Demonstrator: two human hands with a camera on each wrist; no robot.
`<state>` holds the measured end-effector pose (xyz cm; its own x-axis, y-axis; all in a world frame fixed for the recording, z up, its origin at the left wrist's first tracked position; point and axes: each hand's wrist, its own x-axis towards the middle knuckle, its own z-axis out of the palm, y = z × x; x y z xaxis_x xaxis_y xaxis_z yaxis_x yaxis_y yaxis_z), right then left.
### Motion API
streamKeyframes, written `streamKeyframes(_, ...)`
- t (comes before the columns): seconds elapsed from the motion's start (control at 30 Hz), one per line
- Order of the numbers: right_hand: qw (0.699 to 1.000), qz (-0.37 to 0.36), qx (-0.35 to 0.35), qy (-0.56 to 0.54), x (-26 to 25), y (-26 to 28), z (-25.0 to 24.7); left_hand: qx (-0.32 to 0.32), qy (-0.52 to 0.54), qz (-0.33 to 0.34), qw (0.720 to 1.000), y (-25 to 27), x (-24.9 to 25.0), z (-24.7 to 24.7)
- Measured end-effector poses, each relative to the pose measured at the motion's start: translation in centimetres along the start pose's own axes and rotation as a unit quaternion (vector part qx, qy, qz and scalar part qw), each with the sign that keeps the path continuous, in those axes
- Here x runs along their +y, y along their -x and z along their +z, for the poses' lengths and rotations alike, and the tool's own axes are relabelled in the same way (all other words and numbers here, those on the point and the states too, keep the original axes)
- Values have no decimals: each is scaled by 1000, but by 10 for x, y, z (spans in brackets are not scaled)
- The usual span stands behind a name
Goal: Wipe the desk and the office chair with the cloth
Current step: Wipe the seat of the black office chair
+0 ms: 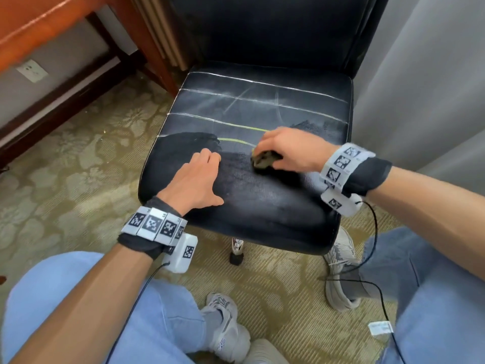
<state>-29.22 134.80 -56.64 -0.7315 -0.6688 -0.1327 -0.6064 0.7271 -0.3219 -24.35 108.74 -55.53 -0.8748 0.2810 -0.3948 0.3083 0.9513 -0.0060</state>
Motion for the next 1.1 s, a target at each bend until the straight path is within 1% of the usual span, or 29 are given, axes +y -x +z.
streamKeyframes(0.13,987,131,92,-2,52,-3,-17,-14,-4,0,1000,7,-7,8)
streamKeyframes(0.17,984,149,103,0,57,-3,-19,-10,-5,1,1000,8,-7,9)
streamKeyframes(0.23,982,159,101,5,55,-8,-19,-2,-9,1,1000,8,-7,11)
streamKeyframes(0.27,985,148,89,7,47,-10,-17,0,-13,1,1000,8,-7,11)
streamKeyframes(0.3,990,122,71,8,36,-13,-13,2,-17,0,1000,7,-6,12)
streamKeyframes(0.37,998,48,40,12,10,-17,1,1,-27,-1,1000,6,-4,14)
streamKeyframes(0.43,1000,-18,15,17,-15,-18,11,1,-34,-4,999,4,-1,15)
streamKeyframes(0.5,999,-51,-4,18,-27,-19,12,6,-35,-6,999,4,-1,15)
streamKeyframes(0.53,999,-45,-11,13,-26,-21,8,7,-37,-6,999,3,-1,15)
streamKeyframes(0.6,1000,-12,-6,7,-14,-27,-1,6,-36,-8,999,3,0,15)
streamKeyframes(0.63,1000,16,9,2,-3,-30,-5,7,-33,-9,999,3,0,15)
streamKeyframes(0.7,994,90,63,-15,19,-35,-15,7,-31,-9,999,4,1,16)
streamKeyframes(0.77,983,150,109,-7,37,-39,-21,8,-31,-10,999,4,4,17)
streamKeyframes(0.83,978,177,107,4,43,-45,-24,9,-31,-10,999,4,8,18)
streamKeyframes(0.9,986,149,76,20,34,-52,-25,10,-28,-10,1000,5,12,19)
streamKeyframes(1.0,999,44,18,26,4,-61,-20,10,-16,-5,1000,6,15,20)
streamKeyframes(1.1,998,-39,-33,28,-27,-66,-13,8,14,11,1000,9,13,18)
